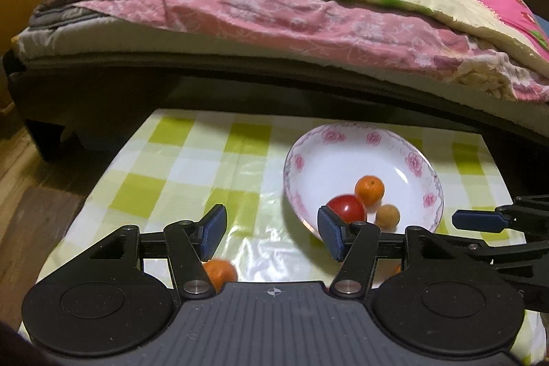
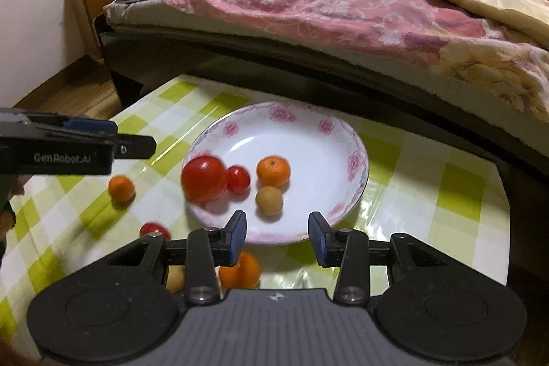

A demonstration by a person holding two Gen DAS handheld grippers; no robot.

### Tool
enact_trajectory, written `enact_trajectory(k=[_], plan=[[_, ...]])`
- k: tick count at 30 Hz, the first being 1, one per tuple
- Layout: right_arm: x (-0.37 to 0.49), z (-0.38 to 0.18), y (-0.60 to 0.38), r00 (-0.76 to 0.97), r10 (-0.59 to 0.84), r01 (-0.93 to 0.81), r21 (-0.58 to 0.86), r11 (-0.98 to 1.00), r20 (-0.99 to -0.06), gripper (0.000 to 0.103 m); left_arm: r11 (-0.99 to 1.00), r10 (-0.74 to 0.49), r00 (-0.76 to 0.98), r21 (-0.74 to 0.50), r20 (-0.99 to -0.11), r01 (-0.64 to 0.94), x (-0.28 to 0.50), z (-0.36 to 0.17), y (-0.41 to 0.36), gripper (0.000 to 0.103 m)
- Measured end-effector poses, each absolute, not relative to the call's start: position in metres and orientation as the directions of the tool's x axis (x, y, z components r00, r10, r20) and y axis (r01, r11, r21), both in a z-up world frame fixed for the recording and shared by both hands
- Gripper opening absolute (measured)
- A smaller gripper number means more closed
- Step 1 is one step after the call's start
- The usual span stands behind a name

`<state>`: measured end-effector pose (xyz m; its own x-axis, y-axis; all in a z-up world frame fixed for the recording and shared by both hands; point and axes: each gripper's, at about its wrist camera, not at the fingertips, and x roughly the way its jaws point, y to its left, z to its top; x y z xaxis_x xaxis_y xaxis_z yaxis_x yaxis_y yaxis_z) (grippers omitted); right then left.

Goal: Organize fruits
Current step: 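Grasp another tangerine with the left tool while the right tool approaches an orange tomato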

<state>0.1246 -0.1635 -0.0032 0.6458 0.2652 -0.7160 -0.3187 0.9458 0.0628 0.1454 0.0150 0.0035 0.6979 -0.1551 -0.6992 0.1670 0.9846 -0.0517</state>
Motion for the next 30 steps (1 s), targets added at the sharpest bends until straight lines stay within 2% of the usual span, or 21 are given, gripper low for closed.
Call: enact_trajectory(k=[18, 26, 30], plan=[[0.107, -0.014, -0.152, 0.599, 0.279, -0.347, 0.071, 0.935, -0.75, 0.042, 0.996, -0.073, 0.623, -0.019, -0.779, 0.092, 0.16, -0.038, 0.038, 0.064], [0.111, -0.022, -0.158, 0.584, 0.272, -0.348, 0.067, 0.935, -0.765, 0.042, 0.995, -0.048, 0.62, 0.02, -0.784, 0.102, 0.162, -0.054, 0.036, 0.041], [0.111, -0.022, -0.16, 0.584, 0.275, -0.353, 0.066, 0.933, -0.764, 0.042, 0.994, -0.05, 0.622, 0.019, -0.782, 0.104, 0.16, -0.055, 0.037, 0.04]])
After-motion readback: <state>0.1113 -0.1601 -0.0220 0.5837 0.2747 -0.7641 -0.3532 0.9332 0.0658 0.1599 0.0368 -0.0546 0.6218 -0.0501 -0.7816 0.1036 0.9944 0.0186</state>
